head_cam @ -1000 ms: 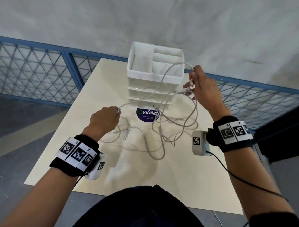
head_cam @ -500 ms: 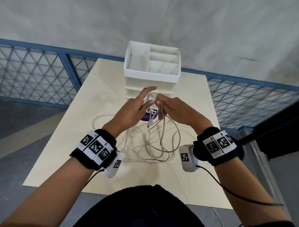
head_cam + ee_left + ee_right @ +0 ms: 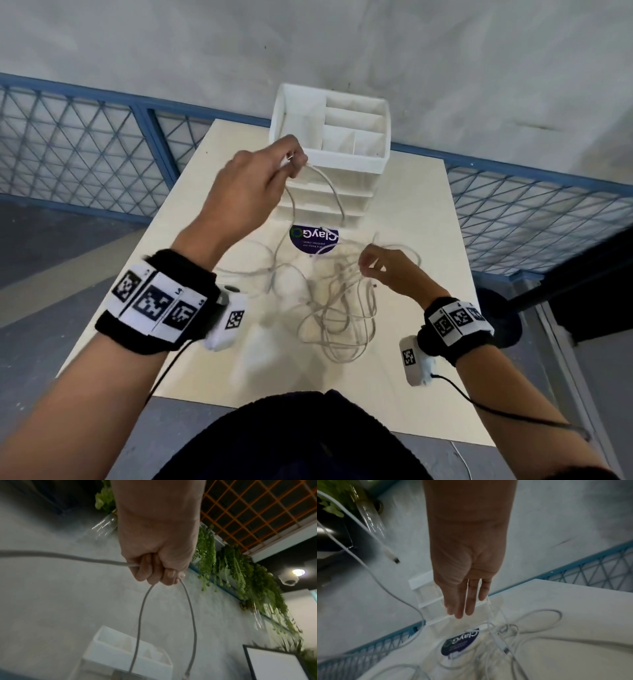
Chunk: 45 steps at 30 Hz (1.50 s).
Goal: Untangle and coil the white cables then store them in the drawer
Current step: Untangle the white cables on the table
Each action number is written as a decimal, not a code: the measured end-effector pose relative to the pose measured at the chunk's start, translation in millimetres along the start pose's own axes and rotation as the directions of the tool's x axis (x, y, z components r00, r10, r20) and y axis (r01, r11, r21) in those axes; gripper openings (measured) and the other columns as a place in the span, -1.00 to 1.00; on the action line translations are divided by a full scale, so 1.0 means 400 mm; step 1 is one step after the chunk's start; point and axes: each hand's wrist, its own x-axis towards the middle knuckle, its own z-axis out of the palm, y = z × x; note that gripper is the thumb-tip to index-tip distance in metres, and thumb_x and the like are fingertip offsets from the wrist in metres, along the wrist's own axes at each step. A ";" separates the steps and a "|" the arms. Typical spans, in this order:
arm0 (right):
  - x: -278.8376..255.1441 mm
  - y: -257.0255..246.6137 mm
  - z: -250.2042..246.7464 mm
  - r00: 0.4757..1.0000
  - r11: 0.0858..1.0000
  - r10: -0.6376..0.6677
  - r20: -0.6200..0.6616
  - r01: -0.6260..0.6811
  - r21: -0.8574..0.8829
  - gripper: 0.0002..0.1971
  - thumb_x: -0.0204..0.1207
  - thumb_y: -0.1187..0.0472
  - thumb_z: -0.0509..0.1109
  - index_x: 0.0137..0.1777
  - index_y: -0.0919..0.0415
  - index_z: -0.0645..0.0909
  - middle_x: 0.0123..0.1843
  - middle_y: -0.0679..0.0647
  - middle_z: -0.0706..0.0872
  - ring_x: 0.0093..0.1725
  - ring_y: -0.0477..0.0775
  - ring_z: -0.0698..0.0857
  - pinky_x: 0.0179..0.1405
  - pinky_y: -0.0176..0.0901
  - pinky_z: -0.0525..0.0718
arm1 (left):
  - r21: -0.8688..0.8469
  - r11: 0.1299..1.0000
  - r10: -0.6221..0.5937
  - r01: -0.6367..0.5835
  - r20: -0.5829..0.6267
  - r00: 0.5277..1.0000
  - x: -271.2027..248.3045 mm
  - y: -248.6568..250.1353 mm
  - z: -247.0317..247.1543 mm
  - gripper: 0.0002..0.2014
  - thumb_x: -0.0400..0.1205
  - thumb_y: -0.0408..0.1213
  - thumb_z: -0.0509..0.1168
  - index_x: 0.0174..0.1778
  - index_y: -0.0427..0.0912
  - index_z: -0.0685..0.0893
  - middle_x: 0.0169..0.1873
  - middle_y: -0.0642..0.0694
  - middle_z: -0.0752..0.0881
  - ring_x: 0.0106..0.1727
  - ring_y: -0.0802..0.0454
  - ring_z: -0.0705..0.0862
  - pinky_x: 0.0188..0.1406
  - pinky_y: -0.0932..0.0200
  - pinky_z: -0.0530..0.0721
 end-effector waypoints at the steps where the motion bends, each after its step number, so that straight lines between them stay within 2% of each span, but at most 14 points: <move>1: -0.003 -0.007 -0.001 0.999 0.998 -0.011 -0.030 0.013 0.055 -0.74 0.44 0.38 0.45 0.10 0.20 0.56 -0.08 -0.07 0.68 -0.21 0.00 0.64 -0.19 -0.23 0.54 | 0.037 0.999 0.002 -0.003 0.027 1.000 0.001 -0.002 -0.008 -0.81 0.69 -0.14 0.05 -0.10 -0.13 0.50 -0.55 -0.06 0.48 -0.45 -0.20 0.43 -0.34 -0.02 0.52; 4: -0.009 -0.082 -0.033 0.993 0.955 -0.114 -0.012 0.113 0.273 -0.24 0.28 0.30 0.63 0.43 0.05 0.33 0.24 -0.09 0.56 0.12 -0.26 0.58 0.02 -0.53 0.54 | 0.107 0.994 -0.006 -0.007 0.121 0.993 -0.016 -0.005 0.005 -0.81 0.70 -0.16 0.05 -0.08 -0.13 0.52 -0.52 0.01 0.50 -0.38 -0.22 0.49 -0.24 -0.10 0.59; 6: -0.013 -0.155 -0.054 0.989 0.927 -0.147 0.013 0.133 0.352 -0.17 0.25 0.21 0.65 0.48 -0.08 0.30 0.34 -0.11 0.55 0.23 -0.31 0.54 0.12 -0.60 0.48 | 0.125 0.992 -0.038 0.017 0.168 0.985 -0.033 -0.007 0.029 -0.82 0.71 -0.16 0.07 -0.08 -0.13 0.52 -0.53 0.06 0.50 -0.40 -0.17 0.47 -0.25 -0.06 0.56; 10: -0.018 -0.238 -0.075 0.966 0.872 -0.246 0.078 0.185 0.453 -0.72 0.51 0.32 0.41 0.21 0.37 0.58 -0.02 0.13 0.76 -0.03 -0.09 0.70 0.04 -0.45 0.57 | 0.132 0.991 -0.058 0.025 0.245 0.968 -0.064 -0.008 0.061 -0.81 0.72 -0.08 0.08 -0.14 -0.04 0.48 -0.60 0.13 0.41 -0.48 0.13 0.42 -0.34 0.06 0.40; 14: -0.049 -0.185 -0.096 0.963 0.842 -0.264 0.055 0.202 0.501 -0.82 0.62 0.44 0.19 0.06 0.46 0.62 -0.37 -0.17 0.70 -0.35 -0.17 0.58 -0.21 -0.46 0.54 | 0.037 0.992 -0.124 0.121 0.473 0.872 -0.109 -0.031 0.048 -0.79 0.67 0.03 0.12 0.00 -0.02 0.53 -0.59 0.00 0.41 -0.49 0.01 0.38 -0.35 0.06 0.39; 19: -0.099 0.036 -0.109 0.976 0.918 0.128 0.178 -0.184 0.351 -0.70 0.65 0.41 0.17 -0.12 0.18 0.73 -0.43 -0.09 0.61 -0.47 -0.26 0.57 -0.34 -0.37 0.47 | -0.042 0.924 -0.275 0.379 0.616 0.738 -0.176 -0.070 0.018 -0.63 0.61 0.21 0.09 0.05 -0.02 0.53 -0.51 -0.14 0.37 -0.50 0.09 0.31 -0.38 0.18 0.34; 22: -0.135 0.194 -0.083 0.818 0.865 0.470 0.330 -0.501 0.011 -0.72 0.64 0.36 0.21 -0.20 0.17 0.71 -0.35 0.11 0.61 -0.55 -0.28 0.63 -0.49 -0.51 0.52 | -0.156 0.816 -0.317 0.556 0.684 0.657 -0.195 -0.087 0.004 -0.64 0.58 0.00 -0.01 -0.17 -0.22 0.52 -0.56 -0.11 0.35 -0.56 0.09 0.24 -0.56 0.27 0.22; 24: -0.165 0.271 -0.054 0.694 0.796 0.600 0.399 -0.567 -0.211 -0.80 0.61 0.35 0.27 -0.06 0.26 0.74 -0.28 0.10 0.69 -0.26 -0.08 0.76 -0.21 -0.42 0.69 | -0.170 0.799 -0.314 0.577 0.700 0.641 -0.208 -0.092 -0.003 -0.69 0.53 -0.10 -0.02 -0.27 -0.23 0.50 -0.56 -0.11 0.33 -0.58 0.10 0.19 -0.63 0.32 0.17; 26: -0.183 0.302 -0.026 0.659 0.743 0.669 0.344 -0.583 -0.328 -0.81 0.55 0.39 0.30 -0.02 0.27 0.76 -0.21 0.14 0.74 0.02 0.23 0.75 0.11 -0.09 0.67 | -0.174 0.796 -0.317 0.579 0.695 0.646 -0.218 -0.098 -0.006 -0.70 0.57 -0.14 -0.01 -0.28 -0.27 0.49 -0.53 -0.16 0.32 -0.56 0.08 0.18 -0.65 0.33 0.17; 29: -0.160 0.270 0.010 0.744 0.733 0.666 0.063 -0.635 -0.244 -0.63 0.48 0.46 0.24 -0.29 -0.04 0.67 0.13 0.28 0.74 0.18 0.33 0.67 0.25 0.09 0.59 | -0.198 0.784 -0.333 0.588 0.666 0.668 -0.223 -0.096 -0.002 -0.72 0.68 -0.23 -0.01 -0.26 -0.24 0.49 -0.54 -0.16 0.33 -0.55 0.06 0.19 -0.63 0.32 0.18; 33: -0.068 0.107 0.063 0.915 0.896 0.361 -0.181 -0.394 -0.205 -0.76 0.49 0.44 0.26 0.04 0.25 0.71 0.16 0.31 0.70 0.22 0.35 0.64 0.21 0.05 0.51 | -0.267 0.758 -0.328 0.595 0.632 0.702 -0.224 -0.082 -0.001 -0.73 0.71 -0.30 -0.04 -0.26 -0.20 0.48 -0.55 -0.17 0.32 -0.54 0.05 0.17 -0.63 0.30 0.15; 36: -0.012 0.007 0.148 0.996 0.994 0.080 -0.033 -0.082 -0.077 -0.86 0.45 0.47 0.37 -0.05 0.43 0.73 -0.02 0.39 0.77 0.03 0.35 0.71 0.01 -0.15 0.49 | -0.319 0.717 -0.350 0.620 0.604 0.716 -0.226 -0.076 -0.014 -0.74 0.71 -0.30 -0.04 -0.25 -0.20 0.47 -0.53 -0.17 0.30 -0.51 0.02 0.15 -0.62 0.26 0.11; 42: 0.013 -0.001 0.249 0.960 0.975 0.201 0.195 -0.177 -0.135 -0.85 0.51 0.26 0.34 0.05 0.25 0.59 0.04 0.26 0.77 0.10 0.29 0.69 0.15 0.10 0.59 | -0.379 0.668 -0.388 0.641 0.558 0.734 -0.246 -0.086 -0.050 -0.74 0.72 -0.30 -0.03 -0.24 -0.22 0.44 -0.56 -0.14 0.30 -0.58 0.11 0.21 -0.66 0.30 0.14; 45: 0.020 0.010 0.233 0.937 0.972 0.233 0.260 -0.215 -0.096 -0.82 0.51 0.27 0.34 0.10 0.22 0.58 0.10 0.24 0.75 0.01 0.11 0.64 -0.01 -0.15 0.52 | -0.382 0.667 -0.398 0.639 0.542 0.740 -0.256 -0.098 -0.057 -0.73 0.72 -0.29 -0.03 -0.27 -0.19 0.44 -0.56 -0.14 0.31 -0.55 0.07 0.17 -0.66 0.31 0.16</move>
